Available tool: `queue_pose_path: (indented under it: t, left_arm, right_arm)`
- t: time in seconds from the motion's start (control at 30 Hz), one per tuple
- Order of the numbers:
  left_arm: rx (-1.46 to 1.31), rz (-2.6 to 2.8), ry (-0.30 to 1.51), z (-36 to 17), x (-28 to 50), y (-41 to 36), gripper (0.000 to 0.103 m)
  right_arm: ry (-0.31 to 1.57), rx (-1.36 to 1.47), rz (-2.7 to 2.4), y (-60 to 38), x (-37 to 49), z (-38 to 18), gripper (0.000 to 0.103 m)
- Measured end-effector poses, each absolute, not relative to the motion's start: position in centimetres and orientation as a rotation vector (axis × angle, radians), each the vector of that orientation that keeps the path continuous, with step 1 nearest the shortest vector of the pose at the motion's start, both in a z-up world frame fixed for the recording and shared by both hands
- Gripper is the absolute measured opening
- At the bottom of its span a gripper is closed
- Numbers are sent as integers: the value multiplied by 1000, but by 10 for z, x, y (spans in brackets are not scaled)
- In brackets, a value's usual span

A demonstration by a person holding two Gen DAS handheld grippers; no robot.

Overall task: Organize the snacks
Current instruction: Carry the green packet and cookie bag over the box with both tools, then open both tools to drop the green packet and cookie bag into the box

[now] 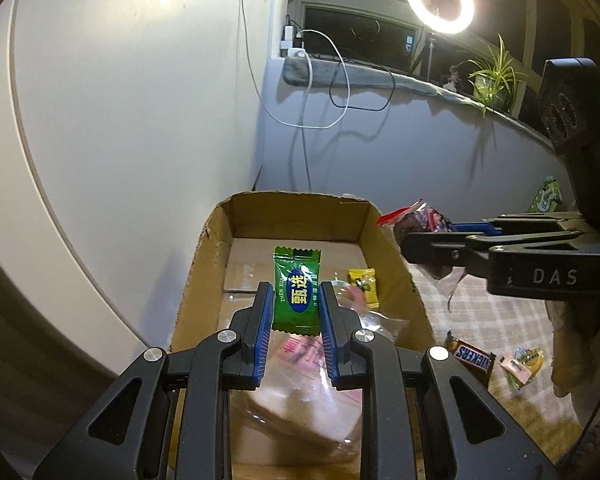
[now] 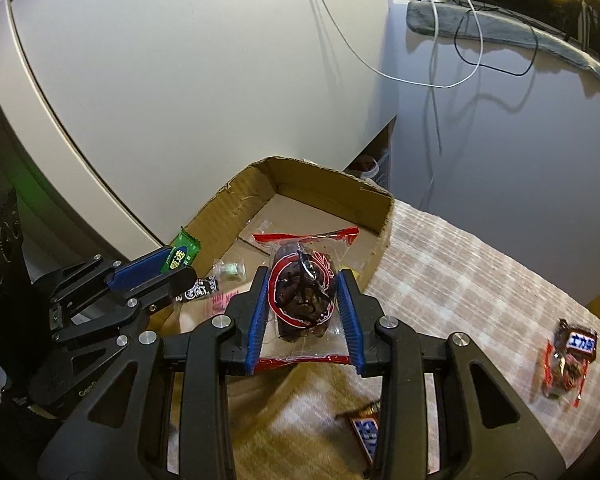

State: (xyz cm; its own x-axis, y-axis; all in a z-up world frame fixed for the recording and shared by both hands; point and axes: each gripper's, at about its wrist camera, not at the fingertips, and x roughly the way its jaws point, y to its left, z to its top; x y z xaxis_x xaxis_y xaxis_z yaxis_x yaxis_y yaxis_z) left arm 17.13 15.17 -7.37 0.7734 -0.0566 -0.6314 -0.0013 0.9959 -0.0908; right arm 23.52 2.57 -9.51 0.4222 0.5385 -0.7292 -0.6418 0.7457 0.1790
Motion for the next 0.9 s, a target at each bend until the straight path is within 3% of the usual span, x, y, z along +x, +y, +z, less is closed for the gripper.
queue_pose_path:
  t: [0.33, 0.4, 0.47, 0.5, 0.53, 0.63, 0.7, 0.9]
  left_arm:
    - [-82, 0, 700, -76, 173, 159, 23]
    - [-86, -1, 700, -76, 172, 159, 25]
    - [-91, 2, 698, -75, 172, 160, 39]
    - [-94, 5, 694, -74, 171, 160, 52]
    - [-97, 6, 689, -74, 171, 161, 54]
    - [-100, 8, 686, -73, 170, 161, 54]
    - [-100, 7, 686, -72, 170, 160, 54]
    - [-98, -3, 682, -70, 165, 158, 54]
  right_arm:
    - [874, -153, 769, 50, 249, -106, 35]
    - [869, -154, 764, 52, 250, -105, 46]
    - [866, -145, 771, 51, 250, -104, 62]
    - [861, -143, 771, 51, 249, -103, 66]
    - [853, -146, 770, 50, 248, -102, 67]
    - [847, -152, 765, 48, 246, -99, 68]
    - [839, -149, 758, 46, 244, -97, 78]
    - [817, -145, 742, 37, 238, -87, 79]
